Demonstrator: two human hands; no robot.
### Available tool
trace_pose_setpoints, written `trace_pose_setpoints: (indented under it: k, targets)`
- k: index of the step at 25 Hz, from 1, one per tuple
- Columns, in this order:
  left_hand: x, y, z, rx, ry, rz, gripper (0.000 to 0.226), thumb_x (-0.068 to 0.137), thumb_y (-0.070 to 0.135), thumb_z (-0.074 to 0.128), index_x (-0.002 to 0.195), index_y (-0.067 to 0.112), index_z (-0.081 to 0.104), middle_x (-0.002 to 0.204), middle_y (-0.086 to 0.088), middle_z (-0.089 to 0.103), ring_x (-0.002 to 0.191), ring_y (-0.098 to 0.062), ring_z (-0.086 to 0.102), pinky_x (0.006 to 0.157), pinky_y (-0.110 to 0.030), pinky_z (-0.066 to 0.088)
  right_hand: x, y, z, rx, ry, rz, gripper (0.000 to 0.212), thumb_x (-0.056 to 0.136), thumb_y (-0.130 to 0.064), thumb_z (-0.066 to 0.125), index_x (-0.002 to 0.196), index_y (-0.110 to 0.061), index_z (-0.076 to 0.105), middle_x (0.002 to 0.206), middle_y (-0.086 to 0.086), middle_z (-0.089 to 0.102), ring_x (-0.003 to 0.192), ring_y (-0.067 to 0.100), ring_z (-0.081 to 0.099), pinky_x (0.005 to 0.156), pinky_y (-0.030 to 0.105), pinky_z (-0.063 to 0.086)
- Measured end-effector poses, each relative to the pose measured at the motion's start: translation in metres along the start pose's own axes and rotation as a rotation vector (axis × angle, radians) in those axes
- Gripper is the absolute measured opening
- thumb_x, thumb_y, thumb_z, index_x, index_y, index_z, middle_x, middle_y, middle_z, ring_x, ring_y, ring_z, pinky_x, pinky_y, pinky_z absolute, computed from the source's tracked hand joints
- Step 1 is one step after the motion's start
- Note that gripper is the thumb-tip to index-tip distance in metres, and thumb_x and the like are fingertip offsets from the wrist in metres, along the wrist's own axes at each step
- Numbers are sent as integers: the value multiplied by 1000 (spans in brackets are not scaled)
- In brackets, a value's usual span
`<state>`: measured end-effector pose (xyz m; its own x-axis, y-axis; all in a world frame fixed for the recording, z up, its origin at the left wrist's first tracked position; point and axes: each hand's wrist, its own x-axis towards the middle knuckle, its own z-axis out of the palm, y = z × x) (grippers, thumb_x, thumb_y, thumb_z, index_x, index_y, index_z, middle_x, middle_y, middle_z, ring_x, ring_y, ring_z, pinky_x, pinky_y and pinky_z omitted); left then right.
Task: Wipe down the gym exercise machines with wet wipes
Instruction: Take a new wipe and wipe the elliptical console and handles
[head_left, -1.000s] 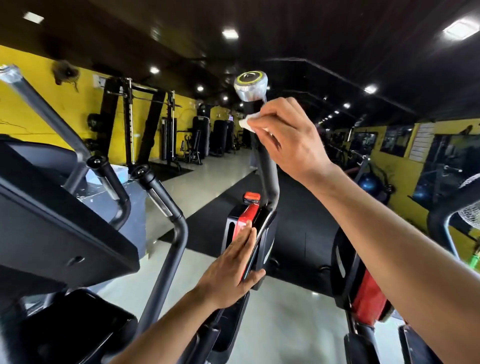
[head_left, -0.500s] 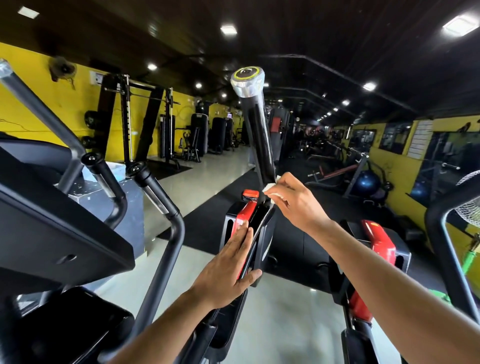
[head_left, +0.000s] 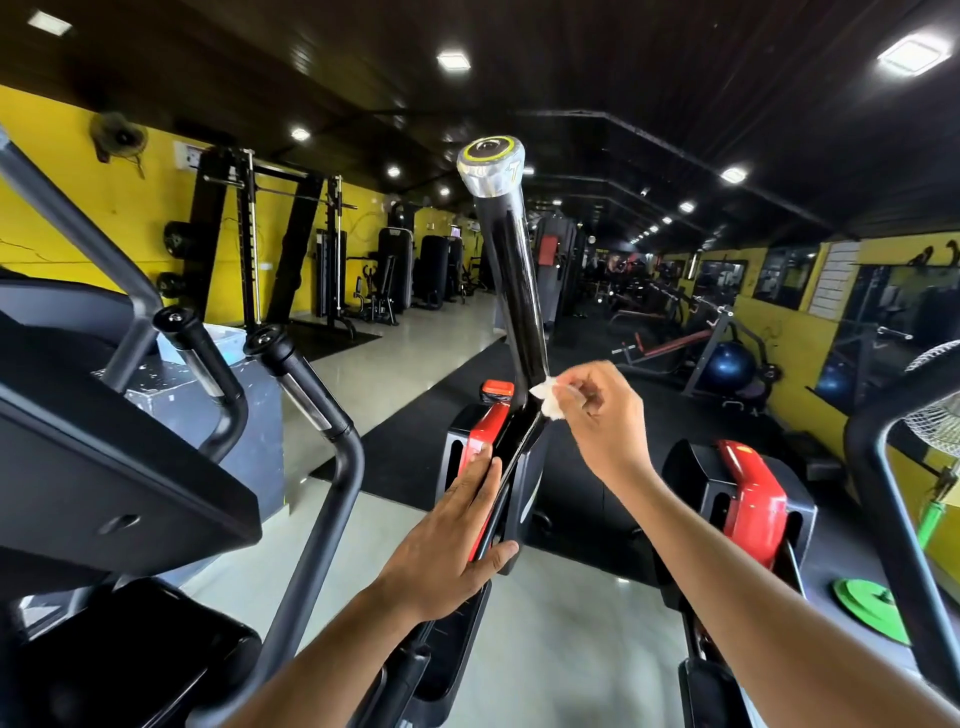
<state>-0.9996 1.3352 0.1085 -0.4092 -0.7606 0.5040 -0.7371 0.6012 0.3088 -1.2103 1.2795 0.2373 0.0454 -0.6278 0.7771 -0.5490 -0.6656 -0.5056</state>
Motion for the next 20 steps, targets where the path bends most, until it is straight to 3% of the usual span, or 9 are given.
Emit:
trace_pose_setpoints:
  k: [3, 5, 7, 9, 13, 15, 20]
  targets:
    - [0, -1, 1, 11, 2, 1, 88, 106, 61, 37, 162, 26, -21, 167, 15, -32, 156, -3, -21, 130, -41, 16, -4, 6, 17, -192, -92, -333, 12, 95, -6, 68, 103, -14, 73, 104, -4, 62, 90, 8, 63, 82, 26, 56]
    - [-1, -1, 2, 30, 5, -2, 88, 106, 59, 38, 161, 27, -22, 167, 15, -33, 155, -2, -22, 130, -39, 15, -14, 10, 27, -265, -199, -351, 13, 96, -9, 68, 107, -13, 74, 107, -4, 61, 93, 12, 63, 85, 37, 57]
    - [0, 0, 2, 44, 3, -4, 88, 107, 58, 40, 161, 28, -23, 166, 17, -34, 154, 0, -23, 129, -36, 14, -14, -2, 22, -250, -199, -387, 13, 96, -9, 68, 108, -12, 74, 107, -4, 61, 92, 13, 62, 85, 38, 57]
    - [-1, 0, 1, 47, 5, 11, 90, 107, 57, 42, 160, 27, -24, 166, 16, -35, 154, -1, -23, 127, -34, 14, -1, -36, 4, -220, -139, -555, 11, 96, -8, 68, 105, -8, 74, 105, 3, 62, 93, 17, 62, 85, 32, 56]
    - [-1, -1, 2, 45, 41, 32, 93, 106, 56, 46, 162, 22, -19, 168, 11, -32, 157, -5, -19, 128, -37, 19, 54, -122, -38, -147, 179, -858, 8, 97, -2, 64, 96, 2, 71, 99, 18, 60, 87, 29, 60, 78, 29, 51]
    - [-2, 0, 2, 62, 41, 21, 93, 106, 57, 45, 162, 23, -20, 167, 11, -33, 156, -5, -20, 129, -38, 20, 80, -145, -44, -174, 245, -919, 11, 100, -3, 62, 96, 3, 71, 98, 20, 59, 84, 31, 58, 73, 34, 48]
    - [-3, 0, 2, 121, 20, 1, 92, 105, 63, 36, 160, 26, -27, 167, 11, -35, 155, -4, -23, 129, -43, 23, 88, -134, -31, -183, 116, -853, 12, 99, 2, 56, 98, 0, 68, 102, 12, 61, 89, 26, 60, 77, 35, 52]
